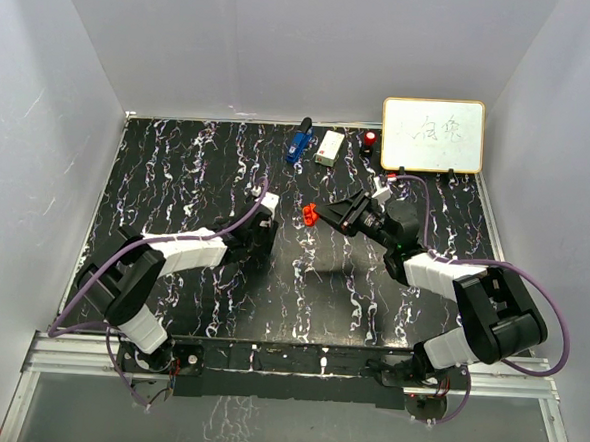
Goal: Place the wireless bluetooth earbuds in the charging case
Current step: Pick up the earbud from the center of the board.
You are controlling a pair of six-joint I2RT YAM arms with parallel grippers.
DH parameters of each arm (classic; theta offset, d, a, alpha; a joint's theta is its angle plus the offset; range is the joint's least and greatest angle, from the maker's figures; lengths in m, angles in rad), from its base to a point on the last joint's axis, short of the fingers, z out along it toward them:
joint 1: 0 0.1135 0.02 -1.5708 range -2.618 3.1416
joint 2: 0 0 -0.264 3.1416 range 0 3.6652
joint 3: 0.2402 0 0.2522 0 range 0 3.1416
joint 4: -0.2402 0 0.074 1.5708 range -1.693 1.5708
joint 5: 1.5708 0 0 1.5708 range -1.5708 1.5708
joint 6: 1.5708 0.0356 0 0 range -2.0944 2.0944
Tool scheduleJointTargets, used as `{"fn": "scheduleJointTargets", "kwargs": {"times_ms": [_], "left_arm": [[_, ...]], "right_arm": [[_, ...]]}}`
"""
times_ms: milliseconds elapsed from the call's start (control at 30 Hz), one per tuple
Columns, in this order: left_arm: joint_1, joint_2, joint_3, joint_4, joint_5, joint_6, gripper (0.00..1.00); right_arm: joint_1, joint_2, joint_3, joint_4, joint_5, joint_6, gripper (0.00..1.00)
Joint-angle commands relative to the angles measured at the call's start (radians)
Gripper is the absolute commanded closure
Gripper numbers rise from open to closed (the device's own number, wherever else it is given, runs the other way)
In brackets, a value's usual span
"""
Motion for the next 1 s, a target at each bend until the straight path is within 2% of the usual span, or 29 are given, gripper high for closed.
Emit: {"fn": "scheduleJointTargets", "kwargs": {"times_ms": [0, 700, 967], "left_arm": [[-0.005, 0.006, 0.032, -0.002, -0.015, 0.015, 0.59], [-0.014, 0.038, 0.045, -0.014, -0.011, 0.015, 0.71], [-0.016, 0.037, 0.051, -0.014, -0.014, 0.015, 0.86]], "right_arm": [[-0.007, -0.01, 0.0, 0.077, -0.008, 0.008, 0.96], [-0.014, -0.003, -0.007, 0.088, -0.013, 0.013, 0.96], [-0.015, -0.003, -0.01, 0.092, -0.012, 0.015, 0.96]]}}
